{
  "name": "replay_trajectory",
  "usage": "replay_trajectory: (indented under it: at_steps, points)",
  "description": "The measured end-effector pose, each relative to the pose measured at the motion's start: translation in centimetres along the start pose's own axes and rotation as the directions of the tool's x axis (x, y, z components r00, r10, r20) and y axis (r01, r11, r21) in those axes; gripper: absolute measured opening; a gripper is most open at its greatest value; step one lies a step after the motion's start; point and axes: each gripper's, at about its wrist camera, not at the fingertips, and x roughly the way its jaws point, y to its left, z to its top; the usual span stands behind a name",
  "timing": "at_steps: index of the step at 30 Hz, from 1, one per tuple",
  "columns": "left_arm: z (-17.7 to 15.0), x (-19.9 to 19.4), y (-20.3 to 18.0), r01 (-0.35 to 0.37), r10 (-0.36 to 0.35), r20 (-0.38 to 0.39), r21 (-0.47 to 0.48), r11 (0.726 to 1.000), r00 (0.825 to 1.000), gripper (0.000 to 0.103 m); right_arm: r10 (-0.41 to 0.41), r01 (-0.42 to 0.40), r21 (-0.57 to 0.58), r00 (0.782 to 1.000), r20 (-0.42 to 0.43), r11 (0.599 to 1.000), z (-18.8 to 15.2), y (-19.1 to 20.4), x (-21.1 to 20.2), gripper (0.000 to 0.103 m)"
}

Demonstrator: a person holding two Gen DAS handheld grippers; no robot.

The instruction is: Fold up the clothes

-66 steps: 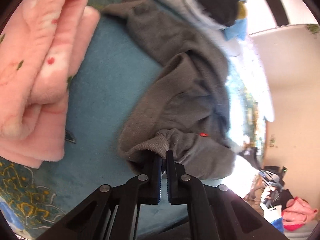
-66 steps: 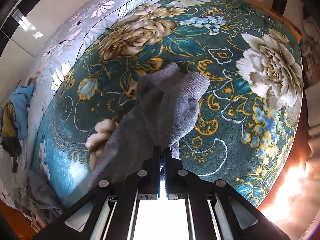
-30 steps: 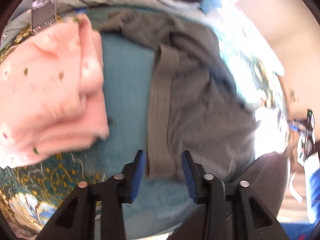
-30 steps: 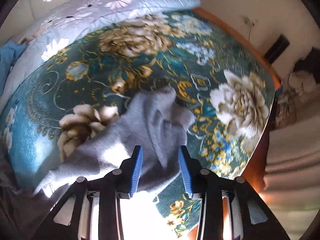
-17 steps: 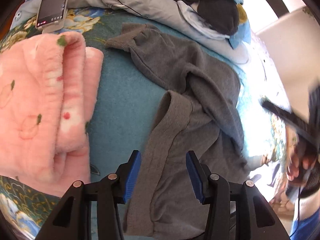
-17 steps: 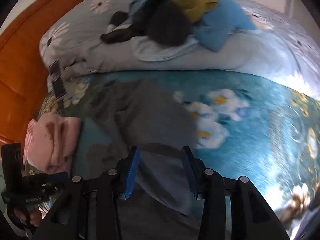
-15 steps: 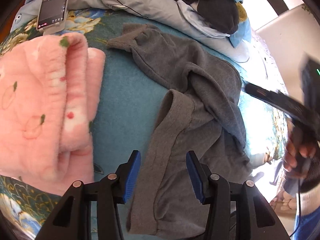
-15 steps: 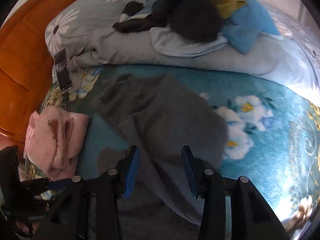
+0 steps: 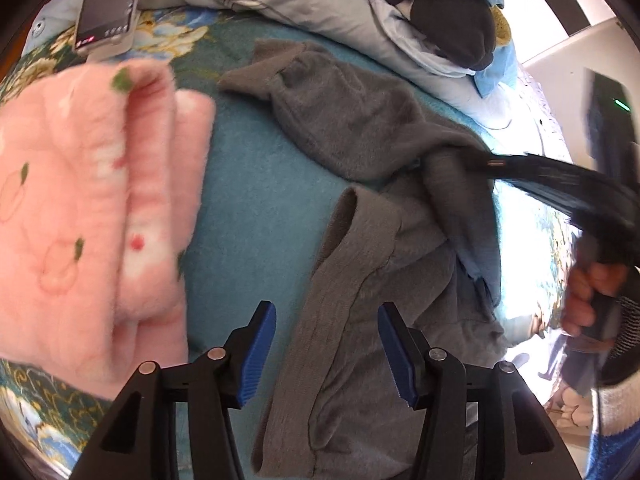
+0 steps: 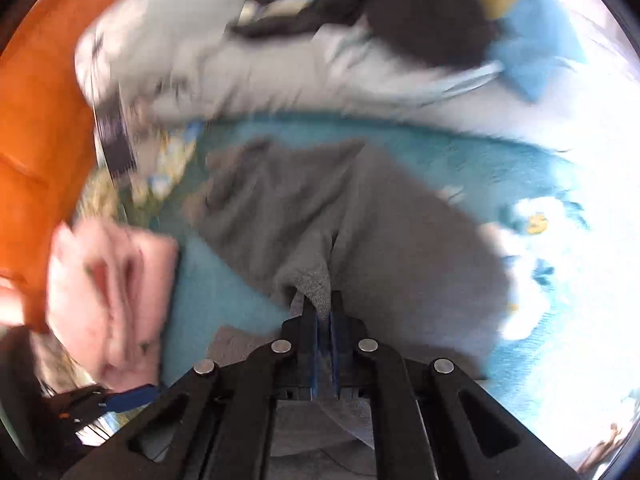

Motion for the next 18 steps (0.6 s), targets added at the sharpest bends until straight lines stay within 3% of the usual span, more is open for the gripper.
replay_trajectory:
  at_steps: [5, 10, 13, 17, 18]
  points:
    - [1.8, 1.6, -1.5, 0.019, -0.019, 0.003, -0.003, 1.000, 1.000, 0.057, -0.029, -0.002, 0.136, 0.975, 0.221, 0.991, -1.4, -7.5, -9.1, 0.004]
    - [3.0, 3.8, -3.3, 0.041, -0.041, -0.016, 0.004, 0.999, 0.999, 0.057, -0.145, 0.021, 0.358, 0.935, 0.324, 0.934, -6.7, -16.3, -15.5, 0.005]
    - [3.3, 4.9, -4.0, 0.028, -0.028, -0.025, -0.002, 1.000, 0.999, 0.057, -0.213, 0.039, 0.523, 0.937, 0.278, 0.852, -12.1, -22.1, -16.1, 0.005]
    - [3.6, 5.6, -3.8, 0.030, -0.031, -0.026, -0.029, 0.999, 0.999, 0.057, -0.230, 0.100, 0.651, 0.966, 0.117, 0.753, -18.5, -27.2, -13.7, 0.005]
    - [3.7, 5.7, -3.8, 0.032, -0.033, -0.026, -0.037, 0.999, 0.999, 0.057, -0.220, 0.106, 0.657, 0.971, 0.093, 0.747, -19.6, -28.2, -13.7, 0.005]
